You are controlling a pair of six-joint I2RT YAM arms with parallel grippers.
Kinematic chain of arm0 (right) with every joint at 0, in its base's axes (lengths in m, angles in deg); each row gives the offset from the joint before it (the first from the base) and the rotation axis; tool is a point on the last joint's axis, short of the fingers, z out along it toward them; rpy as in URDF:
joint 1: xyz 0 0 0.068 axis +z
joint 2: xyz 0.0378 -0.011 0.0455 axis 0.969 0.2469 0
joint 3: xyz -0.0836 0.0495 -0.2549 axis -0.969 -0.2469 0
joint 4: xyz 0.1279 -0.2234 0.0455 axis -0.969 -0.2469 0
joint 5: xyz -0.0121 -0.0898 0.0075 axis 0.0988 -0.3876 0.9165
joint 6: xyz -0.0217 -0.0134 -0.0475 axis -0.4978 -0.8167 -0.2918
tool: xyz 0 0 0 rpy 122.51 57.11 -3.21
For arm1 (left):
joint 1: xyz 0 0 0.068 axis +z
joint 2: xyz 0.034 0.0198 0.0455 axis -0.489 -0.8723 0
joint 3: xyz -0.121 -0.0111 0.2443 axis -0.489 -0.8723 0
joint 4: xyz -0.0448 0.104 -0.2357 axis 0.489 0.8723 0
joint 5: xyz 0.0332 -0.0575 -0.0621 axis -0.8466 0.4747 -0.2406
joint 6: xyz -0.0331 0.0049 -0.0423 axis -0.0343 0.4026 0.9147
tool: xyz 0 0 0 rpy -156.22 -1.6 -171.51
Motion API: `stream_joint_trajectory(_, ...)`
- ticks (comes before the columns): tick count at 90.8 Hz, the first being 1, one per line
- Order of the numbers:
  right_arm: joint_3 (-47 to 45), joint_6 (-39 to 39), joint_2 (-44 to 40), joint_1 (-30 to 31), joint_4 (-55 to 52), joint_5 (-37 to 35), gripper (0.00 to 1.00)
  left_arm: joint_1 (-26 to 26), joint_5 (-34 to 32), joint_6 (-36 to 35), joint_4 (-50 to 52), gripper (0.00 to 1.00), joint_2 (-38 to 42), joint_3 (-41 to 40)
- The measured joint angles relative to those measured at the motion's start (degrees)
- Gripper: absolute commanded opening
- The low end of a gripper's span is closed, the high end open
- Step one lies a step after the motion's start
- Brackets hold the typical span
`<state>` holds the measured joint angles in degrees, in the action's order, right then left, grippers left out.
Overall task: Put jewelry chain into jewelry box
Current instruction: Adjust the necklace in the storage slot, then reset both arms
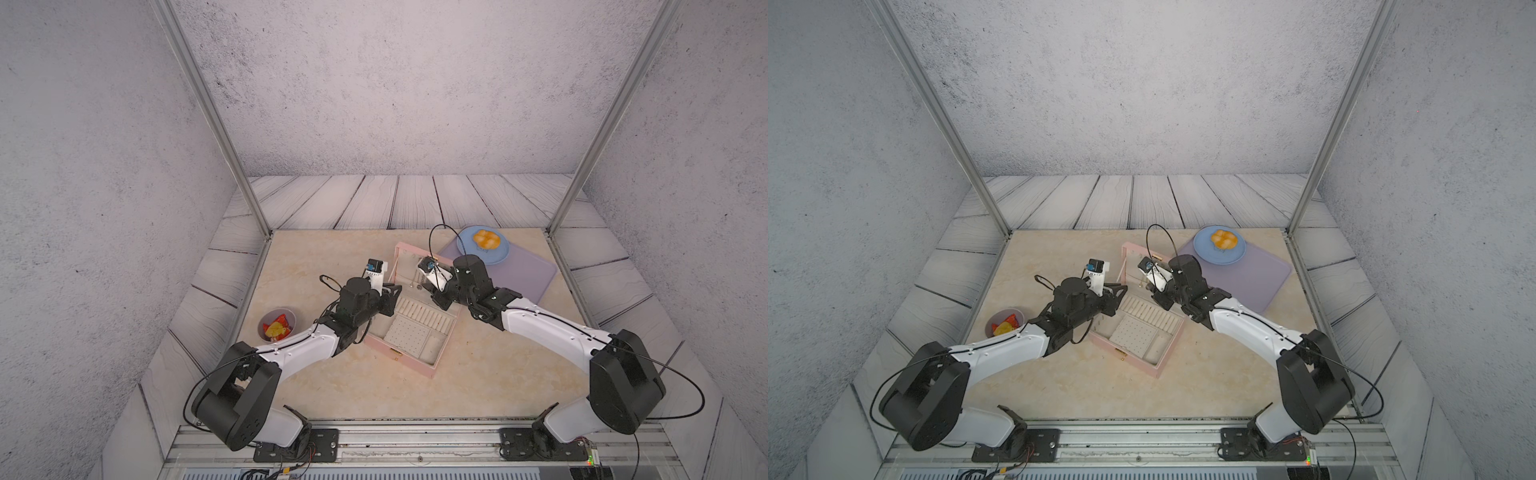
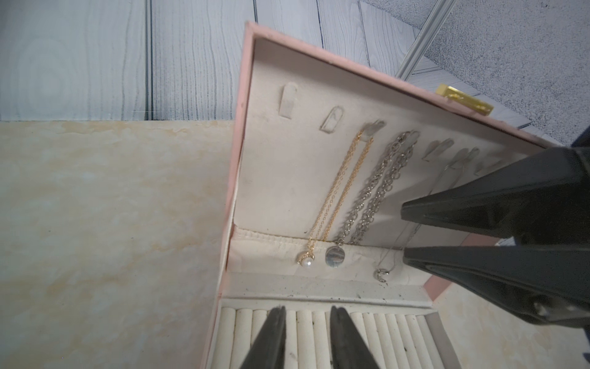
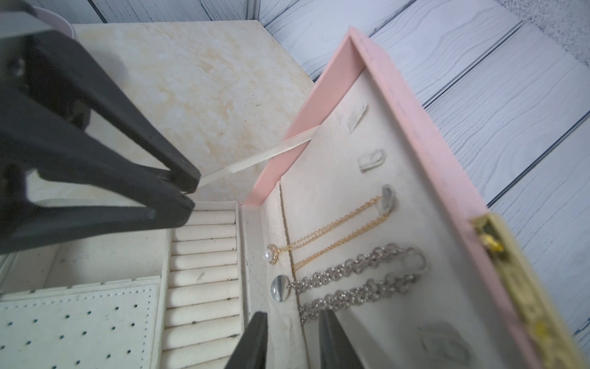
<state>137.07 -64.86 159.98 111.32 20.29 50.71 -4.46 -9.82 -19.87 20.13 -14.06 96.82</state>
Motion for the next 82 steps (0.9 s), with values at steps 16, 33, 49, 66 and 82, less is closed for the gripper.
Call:
stream_joint_trajectory(16,-1.99,3.08,-6.82,0.0,-1.38,2.34,0.66,0.5,0.17,-1.6,1.29,0.45,1.66,-0.55)
stream_joint_trajectory(33,-5.73,8.94,-20.98,0.0,-2.08,3.37,0.87,1.25,1.53,-6.32,4.83,0.55,9.88,-2.03)
stream_joint_trajectory(49,-9.42,13.11,-33.07,-0.07,-2.75,-0.96,0.99,2.75,2.95,-9.99,9.2,0.58,17.44,-2.05)
stream_joint_trajectory(66,-6.99,16.59,-33.24,-3.23,-6.4,-7.98,0.99,8.74,1.84,-9.7,12.92,0.61,20.98,-2.93)
stream_joint_trajectory(82,-7.78,23.85,-33.09,-15.15,-8.72,-8.68,0.99,19.34,-0.83,-8.81,15.67,0.73,21.38,-5.22)
